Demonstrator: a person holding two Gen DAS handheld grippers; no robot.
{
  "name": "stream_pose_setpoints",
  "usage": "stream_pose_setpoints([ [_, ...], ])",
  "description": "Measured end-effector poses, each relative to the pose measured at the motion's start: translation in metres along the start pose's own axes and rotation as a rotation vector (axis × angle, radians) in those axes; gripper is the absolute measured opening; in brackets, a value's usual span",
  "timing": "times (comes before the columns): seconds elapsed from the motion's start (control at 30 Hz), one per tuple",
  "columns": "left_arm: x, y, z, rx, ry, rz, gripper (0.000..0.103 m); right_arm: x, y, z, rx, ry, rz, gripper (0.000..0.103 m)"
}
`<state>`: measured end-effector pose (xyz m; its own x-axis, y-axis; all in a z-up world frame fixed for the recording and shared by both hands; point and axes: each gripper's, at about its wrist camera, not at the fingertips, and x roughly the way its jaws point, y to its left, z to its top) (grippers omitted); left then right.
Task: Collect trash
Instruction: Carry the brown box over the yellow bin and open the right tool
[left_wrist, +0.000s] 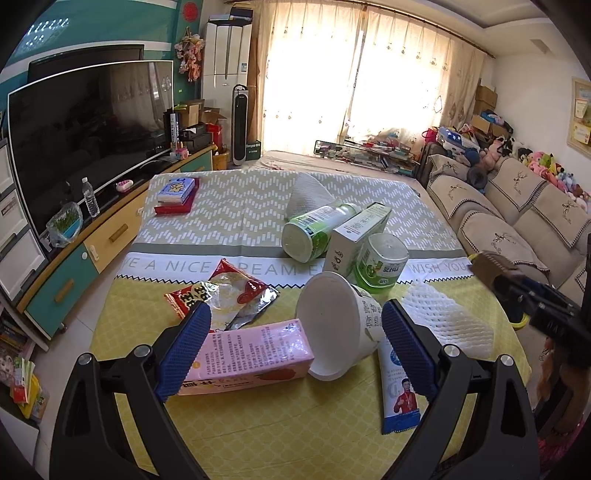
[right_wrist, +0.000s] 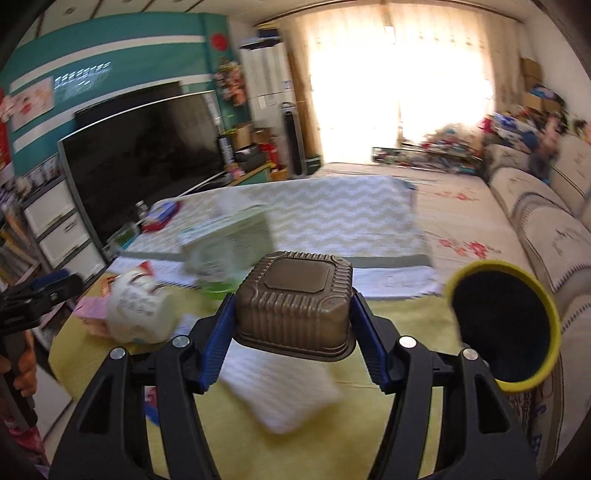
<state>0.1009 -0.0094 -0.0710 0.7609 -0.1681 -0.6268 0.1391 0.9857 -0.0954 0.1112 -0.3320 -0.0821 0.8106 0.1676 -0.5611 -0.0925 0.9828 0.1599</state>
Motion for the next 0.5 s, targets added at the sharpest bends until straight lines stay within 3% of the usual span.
stream_pose_setpoints([
  [0.23, 0.012, -0.021, 0.0, 0.032, 0.024, -0.008, 0.092, -0.001, -0.098, -0.014, 0.167, 0.014, -0.248, 0.059],
  [0.5, 0.024, -0.04, -0.002, 0.048, 0.045, 0.0, 0.092, 0.025, -0.166, -0.032, 0.276, 0.083, -0.339, 0.06],
])
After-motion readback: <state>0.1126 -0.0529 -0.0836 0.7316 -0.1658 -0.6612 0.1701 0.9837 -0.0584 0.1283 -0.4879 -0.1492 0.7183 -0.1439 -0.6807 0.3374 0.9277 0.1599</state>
